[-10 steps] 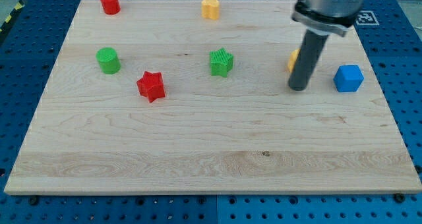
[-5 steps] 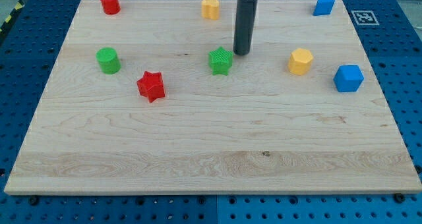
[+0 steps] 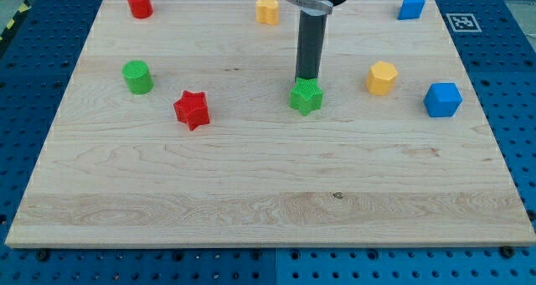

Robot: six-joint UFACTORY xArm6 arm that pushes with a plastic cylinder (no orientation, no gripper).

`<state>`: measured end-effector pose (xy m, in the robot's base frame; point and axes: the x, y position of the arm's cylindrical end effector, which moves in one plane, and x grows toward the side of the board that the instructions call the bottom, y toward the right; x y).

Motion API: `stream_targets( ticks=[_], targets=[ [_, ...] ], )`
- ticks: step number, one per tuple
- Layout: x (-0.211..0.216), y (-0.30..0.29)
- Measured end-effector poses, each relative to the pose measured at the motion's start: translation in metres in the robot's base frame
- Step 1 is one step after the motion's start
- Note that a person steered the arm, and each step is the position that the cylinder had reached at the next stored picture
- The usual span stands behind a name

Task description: Move the green star to the bottom left

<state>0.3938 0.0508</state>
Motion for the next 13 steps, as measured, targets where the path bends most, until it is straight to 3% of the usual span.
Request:
stream_targets(
  ticks=[1, 3, 5, 9, 13],
  targets=[
    [0.014, -0.013],
    [0.082, -0.013],
    [0.079, 0.01],
    [0.15, 0.038],
    [0.134, 0.008]
  ],
)
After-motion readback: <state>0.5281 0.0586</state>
